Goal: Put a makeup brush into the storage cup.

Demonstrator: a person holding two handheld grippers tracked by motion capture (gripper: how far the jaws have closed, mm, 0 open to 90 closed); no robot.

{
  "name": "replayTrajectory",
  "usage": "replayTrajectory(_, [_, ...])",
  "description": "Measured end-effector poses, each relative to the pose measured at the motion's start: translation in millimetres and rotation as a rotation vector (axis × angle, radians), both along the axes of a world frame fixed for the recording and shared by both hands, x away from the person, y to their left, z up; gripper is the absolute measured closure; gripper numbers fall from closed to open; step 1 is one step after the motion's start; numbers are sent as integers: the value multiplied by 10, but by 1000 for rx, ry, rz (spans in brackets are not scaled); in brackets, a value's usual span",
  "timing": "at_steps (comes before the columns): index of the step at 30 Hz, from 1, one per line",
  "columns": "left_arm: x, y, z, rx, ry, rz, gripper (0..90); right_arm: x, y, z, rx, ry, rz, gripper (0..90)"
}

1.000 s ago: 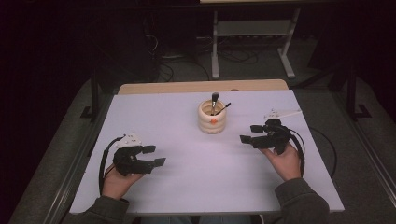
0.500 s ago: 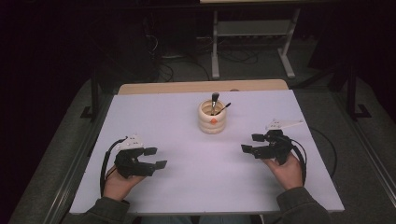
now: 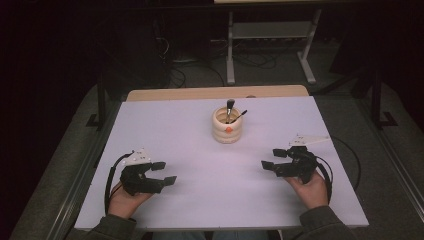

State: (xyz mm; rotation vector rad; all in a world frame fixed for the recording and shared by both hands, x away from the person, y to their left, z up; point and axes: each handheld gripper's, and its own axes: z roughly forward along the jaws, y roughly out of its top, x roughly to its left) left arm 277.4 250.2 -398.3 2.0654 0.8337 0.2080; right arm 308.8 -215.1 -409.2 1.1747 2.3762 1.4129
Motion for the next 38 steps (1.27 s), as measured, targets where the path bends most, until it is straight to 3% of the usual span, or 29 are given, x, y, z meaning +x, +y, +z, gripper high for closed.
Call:
replayTrajectory(19, [-52, 19, -88, 32, 6, -21, 295, -135, -57, -65, 10, -18, -13, 242])
replayTrajectory(38, [-55, 15, -80, 9, 4, -16, 286, -225, -56, -83, 18, -40, 2, 234])
